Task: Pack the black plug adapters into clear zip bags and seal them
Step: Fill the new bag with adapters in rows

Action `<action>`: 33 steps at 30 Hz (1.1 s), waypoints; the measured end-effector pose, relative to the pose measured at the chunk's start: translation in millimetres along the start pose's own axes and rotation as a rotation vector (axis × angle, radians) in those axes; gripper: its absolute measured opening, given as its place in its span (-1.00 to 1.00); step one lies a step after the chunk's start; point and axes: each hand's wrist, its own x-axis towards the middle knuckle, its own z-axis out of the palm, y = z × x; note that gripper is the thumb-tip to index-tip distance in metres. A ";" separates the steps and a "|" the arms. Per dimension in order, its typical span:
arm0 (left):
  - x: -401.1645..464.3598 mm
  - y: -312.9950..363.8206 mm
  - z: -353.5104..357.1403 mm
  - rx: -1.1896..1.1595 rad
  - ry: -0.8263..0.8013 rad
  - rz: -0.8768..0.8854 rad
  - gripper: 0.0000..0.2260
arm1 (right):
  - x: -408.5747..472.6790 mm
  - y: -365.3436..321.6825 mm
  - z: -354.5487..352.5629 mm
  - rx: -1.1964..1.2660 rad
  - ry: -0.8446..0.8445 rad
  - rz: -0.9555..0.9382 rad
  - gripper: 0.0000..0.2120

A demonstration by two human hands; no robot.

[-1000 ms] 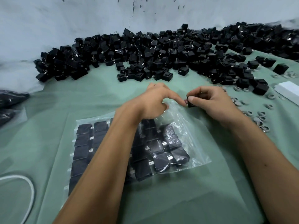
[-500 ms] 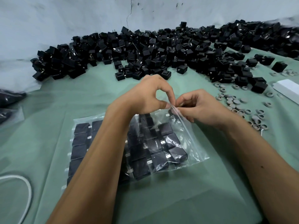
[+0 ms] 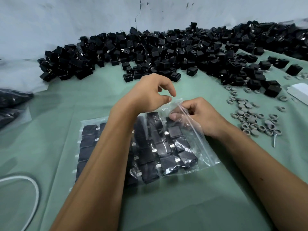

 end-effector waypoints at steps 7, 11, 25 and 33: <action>-5.4 -26.1 -13.0 0.011 -0.128 -0.211 -0.86 | -0.2 0.0 5.5 -0.062 -0.013 -0.015 -0.84; -6.9 -31.5 -14.1 -0.001 -0.201 -0.249 -0.84 | -0.6 -1.5 4.1 -0.096 -0.007 0.008 -0.83; -5.5 -29.1 -1.7 0.036 -0.057 -0.282 -0.75 | 17.8 1.6 -14.9 -0.033 0.583 0.231 -0.80; -11.3 -26.4 -8.9 0.124 -0.031 -0.310 -0.69 | 122.1 -35.1 3.8 -0.797 0.058 -0.082 -0.79</action>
